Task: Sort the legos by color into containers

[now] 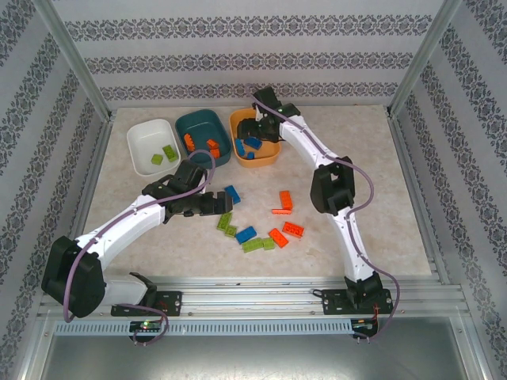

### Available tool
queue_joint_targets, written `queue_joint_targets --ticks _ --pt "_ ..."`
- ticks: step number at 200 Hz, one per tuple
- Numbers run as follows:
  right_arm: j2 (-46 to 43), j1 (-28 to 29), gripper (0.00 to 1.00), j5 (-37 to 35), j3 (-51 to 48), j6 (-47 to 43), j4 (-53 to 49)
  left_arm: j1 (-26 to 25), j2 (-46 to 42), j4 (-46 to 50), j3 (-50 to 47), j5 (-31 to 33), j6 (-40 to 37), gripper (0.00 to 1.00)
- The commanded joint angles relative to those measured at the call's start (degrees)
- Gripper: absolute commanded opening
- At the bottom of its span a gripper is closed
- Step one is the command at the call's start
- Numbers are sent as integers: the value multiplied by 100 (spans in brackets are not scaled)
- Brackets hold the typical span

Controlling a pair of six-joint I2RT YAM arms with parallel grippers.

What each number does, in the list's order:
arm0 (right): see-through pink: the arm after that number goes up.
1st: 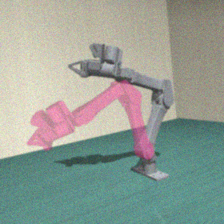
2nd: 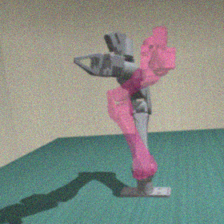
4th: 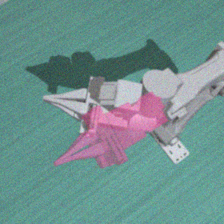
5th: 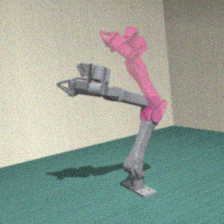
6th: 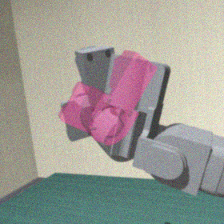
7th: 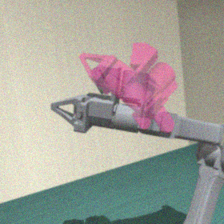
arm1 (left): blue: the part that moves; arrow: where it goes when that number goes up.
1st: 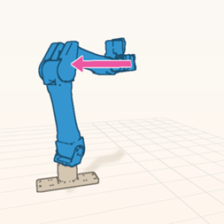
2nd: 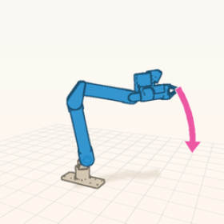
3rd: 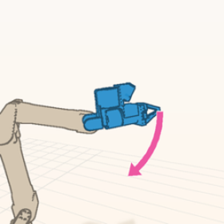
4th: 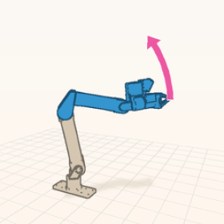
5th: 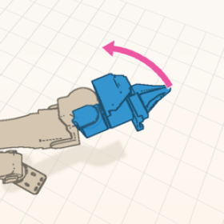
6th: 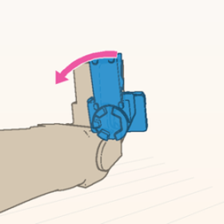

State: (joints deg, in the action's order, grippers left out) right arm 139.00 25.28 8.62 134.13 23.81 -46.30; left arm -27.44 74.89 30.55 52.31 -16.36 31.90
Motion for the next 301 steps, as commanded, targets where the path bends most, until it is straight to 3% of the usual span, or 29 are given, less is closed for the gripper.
queue_joint_targets --ticks 1,26,65,91,120,153,179,244,301 --pt "-1448 47 85 -50 -1021 95 130 -84 48 -250 150 -149 -188 94" --pt "-3104 -90 87 -78 -3229 402 601 -287 290 -162 440 -110 -166 93" --pt "-5133 -776 86 224 -6186 788 818 -1098 1415 227 1539 240 -464 91" --pt "-6281 -1175 86 441 -7463 890 823 -1389 2350 562 2438 395 -718 90" --pt "-7334 -1423 86 296 -8322 1010 631 -1604 3277 787 3450 412 -431 86" --pt "-8653 -1567 82 -6 -9139 1370 883 -1872 4387 1445 4812 762 71 84" --pt "-9208 -1618 80 118 -9320 1467 989 -1949 5187 1935 5736 811 196 81" --pt "-9491 -1631 78 475 -9391 1377 1057 -1976 6171 2491 6880 942 294 75" --pt "-9527 -1658 77 595 -9736 1365 1306 -1976 6666 2768 7316 1108 190 59"
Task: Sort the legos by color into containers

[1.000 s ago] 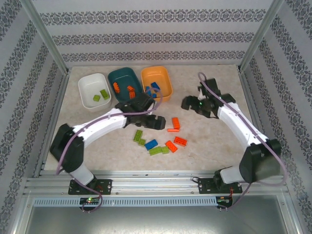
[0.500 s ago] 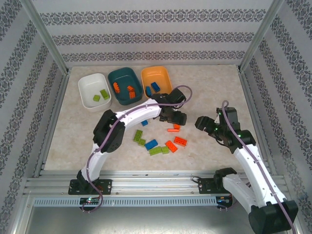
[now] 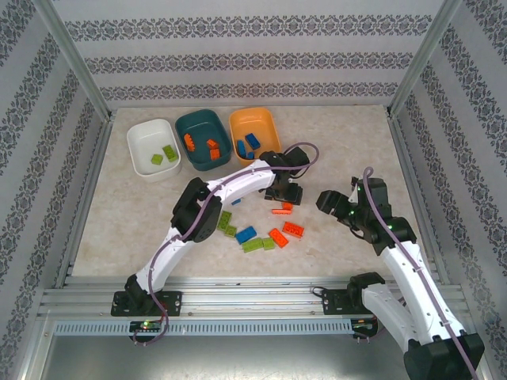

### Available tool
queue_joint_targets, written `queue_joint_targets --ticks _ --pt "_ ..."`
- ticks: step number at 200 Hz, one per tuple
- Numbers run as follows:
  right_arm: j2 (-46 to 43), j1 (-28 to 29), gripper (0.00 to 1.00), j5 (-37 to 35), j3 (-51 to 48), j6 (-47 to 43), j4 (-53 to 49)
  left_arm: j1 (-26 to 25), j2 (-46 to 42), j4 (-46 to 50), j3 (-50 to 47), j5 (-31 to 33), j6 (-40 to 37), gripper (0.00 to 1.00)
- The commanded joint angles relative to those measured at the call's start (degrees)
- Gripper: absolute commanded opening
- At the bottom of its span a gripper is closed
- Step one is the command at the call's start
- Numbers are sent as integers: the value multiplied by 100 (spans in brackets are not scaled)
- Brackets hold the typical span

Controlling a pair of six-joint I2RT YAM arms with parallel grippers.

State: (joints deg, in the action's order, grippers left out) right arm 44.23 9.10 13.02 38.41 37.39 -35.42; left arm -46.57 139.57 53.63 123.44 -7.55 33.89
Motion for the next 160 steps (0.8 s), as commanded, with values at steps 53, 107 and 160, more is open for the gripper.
queue_joint_targets --ticks 53,107,160 --pt "4 -58 76 58 -286 28 407 -24 208 666 177 352 -173 40" --pt "43 -53 76 131 -379 110 528 238 -252 580 -139 524 -484 32" --pt "96 23 76 139 -394 124 469 797 -1343 482 -815 720 -890 32"
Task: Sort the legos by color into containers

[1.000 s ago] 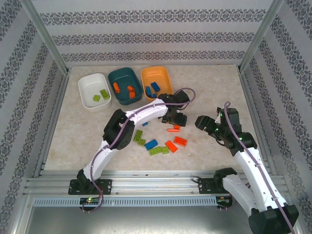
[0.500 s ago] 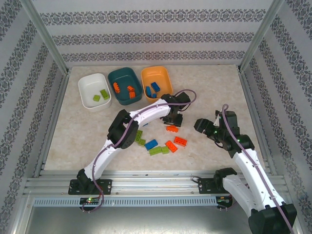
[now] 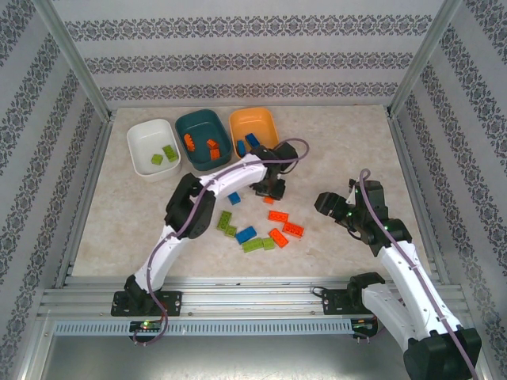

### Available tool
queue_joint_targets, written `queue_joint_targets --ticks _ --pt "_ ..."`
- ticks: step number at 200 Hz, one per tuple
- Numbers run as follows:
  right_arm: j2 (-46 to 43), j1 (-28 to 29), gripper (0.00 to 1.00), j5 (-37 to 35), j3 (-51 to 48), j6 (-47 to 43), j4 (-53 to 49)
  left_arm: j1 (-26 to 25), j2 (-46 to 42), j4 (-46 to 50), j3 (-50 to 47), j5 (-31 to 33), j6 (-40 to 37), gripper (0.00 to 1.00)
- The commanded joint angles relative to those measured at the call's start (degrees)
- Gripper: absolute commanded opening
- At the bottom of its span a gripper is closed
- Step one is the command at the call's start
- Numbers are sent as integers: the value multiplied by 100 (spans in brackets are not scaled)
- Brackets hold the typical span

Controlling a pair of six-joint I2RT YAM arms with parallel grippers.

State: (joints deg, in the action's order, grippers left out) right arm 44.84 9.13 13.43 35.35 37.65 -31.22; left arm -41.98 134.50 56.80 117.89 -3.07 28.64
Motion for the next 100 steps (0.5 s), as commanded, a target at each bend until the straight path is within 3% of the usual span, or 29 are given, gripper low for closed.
queue_joint_targets --ticks 1,55,100 --pt "43 25 76 98 -89 96 52 347 -867 165 -272 277 -376 32" --pt "163 435 76 -113 -339 255 259 1303 -2055 68 -632 592 -1058 32" --pt "329 936 77 -279 -342 439 350 2170 -1996 -187 -326 570 -1367 32"
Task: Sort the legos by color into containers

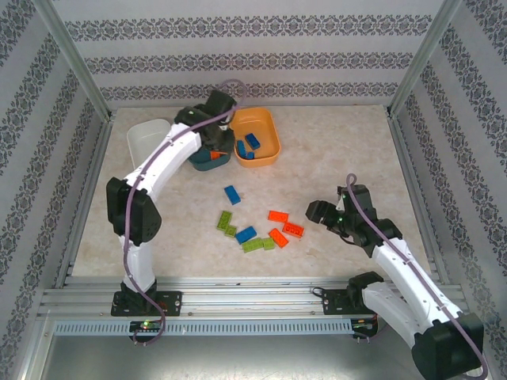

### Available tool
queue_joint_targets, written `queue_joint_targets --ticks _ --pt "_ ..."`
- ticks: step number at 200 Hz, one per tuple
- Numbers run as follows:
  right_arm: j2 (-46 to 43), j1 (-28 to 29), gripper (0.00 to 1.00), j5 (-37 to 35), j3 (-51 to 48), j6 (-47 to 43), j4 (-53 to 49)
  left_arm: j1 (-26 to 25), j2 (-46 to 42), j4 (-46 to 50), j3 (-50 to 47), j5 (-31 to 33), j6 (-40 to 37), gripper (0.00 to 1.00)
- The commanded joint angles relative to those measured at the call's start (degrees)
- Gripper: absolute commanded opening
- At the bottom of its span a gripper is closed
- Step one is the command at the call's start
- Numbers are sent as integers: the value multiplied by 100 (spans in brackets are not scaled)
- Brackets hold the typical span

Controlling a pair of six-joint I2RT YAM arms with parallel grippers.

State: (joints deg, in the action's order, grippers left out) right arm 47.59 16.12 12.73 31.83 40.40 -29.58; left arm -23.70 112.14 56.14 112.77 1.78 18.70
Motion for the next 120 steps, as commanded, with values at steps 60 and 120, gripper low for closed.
queue_joint_targets --ticks 60,120 --pt "87 1126 77 -642 578 303 -413 1162 1943 0 1670 -203 -382 32" --pt "-122 1473 77 -738 418 522 -816 1508 3241 682 3230 -310 -495 32"
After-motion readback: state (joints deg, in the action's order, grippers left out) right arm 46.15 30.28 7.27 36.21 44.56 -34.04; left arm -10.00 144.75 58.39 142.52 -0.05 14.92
